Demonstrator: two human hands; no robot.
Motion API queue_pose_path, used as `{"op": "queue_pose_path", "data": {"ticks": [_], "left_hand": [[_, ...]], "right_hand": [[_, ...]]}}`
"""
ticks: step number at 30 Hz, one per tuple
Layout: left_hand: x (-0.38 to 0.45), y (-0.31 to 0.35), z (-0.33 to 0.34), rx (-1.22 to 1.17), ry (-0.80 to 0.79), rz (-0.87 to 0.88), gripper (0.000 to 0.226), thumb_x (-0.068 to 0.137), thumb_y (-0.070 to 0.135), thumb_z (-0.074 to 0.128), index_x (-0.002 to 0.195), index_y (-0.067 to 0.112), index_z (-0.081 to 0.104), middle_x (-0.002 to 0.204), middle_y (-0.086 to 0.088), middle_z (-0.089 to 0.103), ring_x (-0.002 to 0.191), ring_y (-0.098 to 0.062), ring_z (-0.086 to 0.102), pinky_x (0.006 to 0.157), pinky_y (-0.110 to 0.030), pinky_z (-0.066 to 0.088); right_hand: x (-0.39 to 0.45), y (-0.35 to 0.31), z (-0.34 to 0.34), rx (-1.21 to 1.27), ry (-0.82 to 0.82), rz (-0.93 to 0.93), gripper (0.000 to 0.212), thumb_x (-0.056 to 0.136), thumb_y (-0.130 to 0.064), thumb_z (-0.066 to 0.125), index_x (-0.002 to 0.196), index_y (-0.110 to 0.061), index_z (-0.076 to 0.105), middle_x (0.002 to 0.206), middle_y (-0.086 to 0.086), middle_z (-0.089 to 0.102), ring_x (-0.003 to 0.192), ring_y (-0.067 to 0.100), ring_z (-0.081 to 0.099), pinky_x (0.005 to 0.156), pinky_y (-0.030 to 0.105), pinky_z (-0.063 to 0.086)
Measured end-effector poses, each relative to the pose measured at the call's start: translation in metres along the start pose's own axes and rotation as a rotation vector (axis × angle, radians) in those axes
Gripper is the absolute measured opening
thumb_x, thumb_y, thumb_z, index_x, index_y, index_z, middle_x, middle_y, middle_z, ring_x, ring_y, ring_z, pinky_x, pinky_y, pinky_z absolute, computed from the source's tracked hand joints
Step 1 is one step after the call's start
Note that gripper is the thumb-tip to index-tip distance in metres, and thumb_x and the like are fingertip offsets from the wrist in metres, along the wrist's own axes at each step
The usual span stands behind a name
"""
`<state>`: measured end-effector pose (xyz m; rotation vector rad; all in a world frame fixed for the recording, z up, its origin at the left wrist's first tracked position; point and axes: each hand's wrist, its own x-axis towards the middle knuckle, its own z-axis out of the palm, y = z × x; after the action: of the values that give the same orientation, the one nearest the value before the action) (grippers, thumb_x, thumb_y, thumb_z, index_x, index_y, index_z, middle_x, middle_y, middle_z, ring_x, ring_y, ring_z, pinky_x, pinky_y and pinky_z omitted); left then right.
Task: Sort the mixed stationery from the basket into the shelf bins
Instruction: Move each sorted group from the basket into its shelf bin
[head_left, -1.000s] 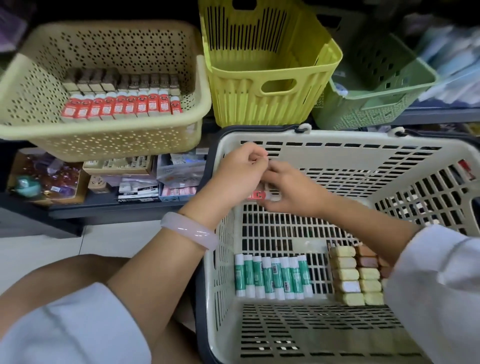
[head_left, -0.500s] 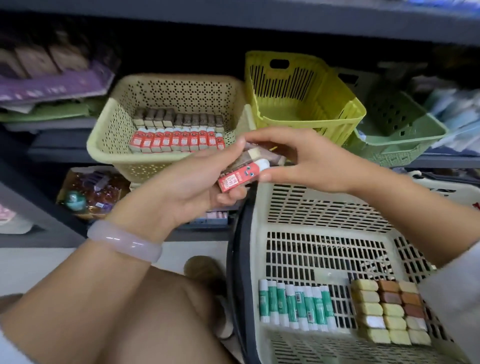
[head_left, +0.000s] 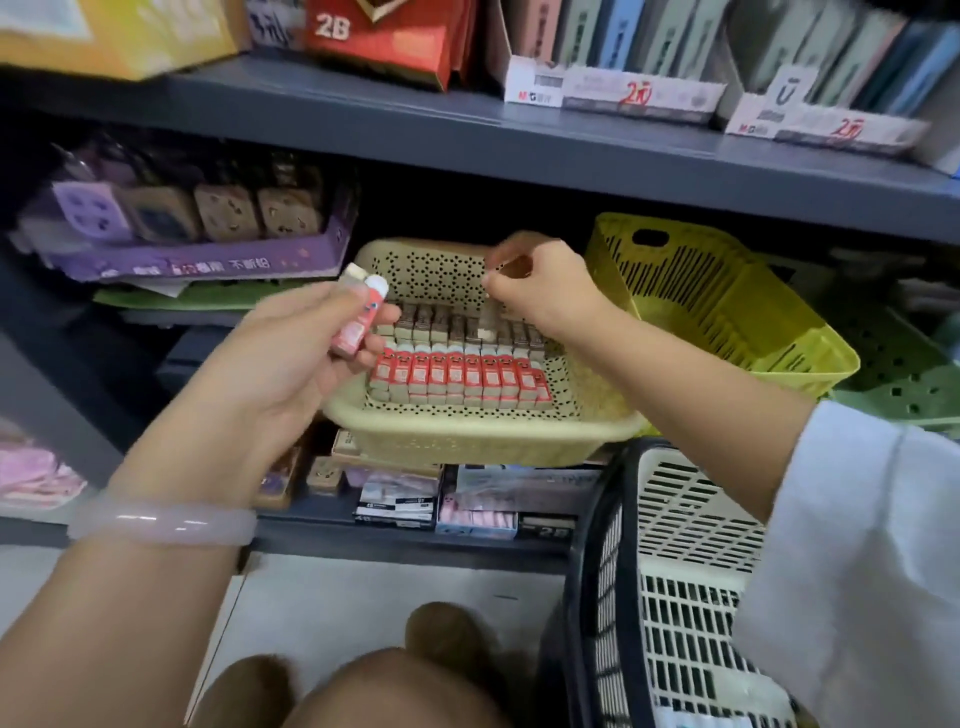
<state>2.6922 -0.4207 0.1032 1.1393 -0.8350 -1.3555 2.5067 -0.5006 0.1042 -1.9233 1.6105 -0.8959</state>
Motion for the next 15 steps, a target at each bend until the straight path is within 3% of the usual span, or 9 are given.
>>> {"op": "queue_pose_path", "data": {"ticks": [3,6,9,11,15], "left_hand": [[0.011,0.003,-0.013,0.045,0.085,0.095,0.016,0.094,0.012,0.05,0.084,0.011,0.063,0.074,-0.001,0.071,0.046,-0.002,0.054,0.045,-0.012,0.044],[0.014,0.001,-0.013,0.007,0.095,0.072,0.014,0.093,0.011,0.051,0.086,0.01,0.063,0.075,-0.003,0.07,0.046,-0.003,0.054,0.045,-0.013,0.045],[0.015,-0.003,-0.008,0.013,0.069,0.043,0.013,0.093,0.01,0.05,0.087,0.01,0.062,0.077,-0.004,0.067,0.045,-0.003,0.054,0.045,-0.013,0.046],[0.016,-0.003,-0.007,0.045,0.045,0.047,0.012,0.093,0.009,0.051,0.089,0.01,0.062,0.08,-0.005,0.068,0.046,-0.003,0.055,0.046,-0.013,0.047],[0.016,-0.002,-0.009,0.08,0.029,0.064,0.009,0.092,0.011,0.053,0.09,0.011,0.062,0.084,-0.005,0.07,0.05,-0.004,0.058,0.049,-0.014,0.048]], "right_hand": [[0.029,0.009,0.02,-0.129,-0.067,0.212,0.027,0.086,-0.024,0.061,0.108,-0.009,0.062,0.09,0.001,0.064,0.084,0.016,0.06,0.075,0.025,0.049],[0.042,0.018,0.033,-0.199,-0.169,0.342,0.037,0.092,-0.026,0.053,0.123,-0.005,0.055,0.121,0.014,0.06,0.113,0.028,0.055,0.098,0.036,0.044],[0.043,0.024,0.046,-0.232,-0.212,0.364,0.03,0.09,-0.029,0.056,0.111,-0.008,0.061,0.115,0.012,0.063,0.107,0.026,0.06,0.079,0.029,0.052],[0.041,0.026,0.054,-0.302,-0.239,0.326,0.023,0.089,-0.034,0.057,0.093,-0.012,0.063,0.095,0.008,0.064,0.087,0.022,0.061,0.058,0.022,0.045],[0.037,0.025,0.057,-0.306,-0.26,0.262,0.028,0.091,-0.037,0.052,0.086,-0.01,0.06,0.073,0.004,0.055,0.072,0.019,0.051,0.058,0.026,0.038]]}}
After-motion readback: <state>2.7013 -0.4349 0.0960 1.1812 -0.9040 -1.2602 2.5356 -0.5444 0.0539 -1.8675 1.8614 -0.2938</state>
